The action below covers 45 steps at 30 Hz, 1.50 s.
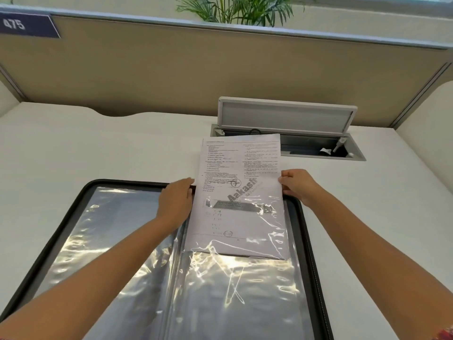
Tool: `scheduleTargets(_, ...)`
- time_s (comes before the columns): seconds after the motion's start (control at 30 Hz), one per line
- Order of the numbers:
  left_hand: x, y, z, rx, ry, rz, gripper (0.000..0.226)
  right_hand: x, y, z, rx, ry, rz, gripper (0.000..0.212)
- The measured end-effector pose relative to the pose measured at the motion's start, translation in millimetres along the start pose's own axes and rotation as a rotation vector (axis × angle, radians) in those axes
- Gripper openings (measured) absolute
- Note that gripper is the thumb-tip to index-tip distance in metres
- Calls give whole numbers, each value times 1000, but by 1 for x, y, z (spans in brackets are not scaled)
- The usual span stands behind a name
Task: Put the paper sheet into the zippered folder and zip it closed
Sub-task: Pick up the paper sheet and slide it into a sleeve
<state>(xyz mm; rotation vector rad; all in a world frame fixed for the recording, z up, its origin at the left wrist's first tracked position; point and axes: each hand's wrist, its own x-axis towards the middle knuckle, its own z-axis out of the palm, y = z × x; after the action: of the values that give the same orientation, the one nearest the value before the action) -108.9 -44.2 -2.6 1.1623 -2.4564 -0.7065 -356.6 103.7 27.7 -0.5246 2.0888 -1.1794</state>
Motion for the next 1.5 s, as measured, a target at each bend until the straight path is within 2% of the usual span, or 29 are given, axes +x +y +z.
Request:
scheduleTargets(0.07,-14,-7,4,51,-23,39,36,-3,3,1,-42,-1,-27,21)
scheduleTargets(0.17,-27,-19,9,100,-77,-9,43,-9,5,1,-132,-15,-102,23)
scheduleTargets(0.3,-34,-23,15,169,-64,17,46,-14,11,-2,-192,-37,-139,20)
scheduleTargets(0.5,-36,-23,22,249,-21,34,45,-14,19,-6,-256,-179,-80,12)
scheduleTargets(0.7,-37,-23,23,302,-34,44,45,26,-12,1,-306,-277,24,29)
scheduleTargets(0.8,-36,-24,24,294,-34,41,44,49,-32,13,-342,-172,-2,35)
scheduleTargets(0.9,-36,-23,24,287,-25,44,44,64,-46,27,-468,-32,-115,41)
scheduleTargets(1.0,-36,-24,26,289,-12,44,44,70,-51,34,-787,2,-255,39)
scheduleTargets(1.1,-36,-25,27,270,2,38,44,73,-53,37,-1189,6,-247,46)
scheduleTargets(1.17,-36,-25,28,251,13,36,44,76,-56,41,-1309,-15,-254,48)
scheduleTargets(1.3,-37,-26,28,225,30,38,44,76,-59,52,-1431,-58,-296,42)
scheduleTargets(1.5,-36,-25,28,209,44,41,45,65,-52,68,-1311,-71,-414,36)
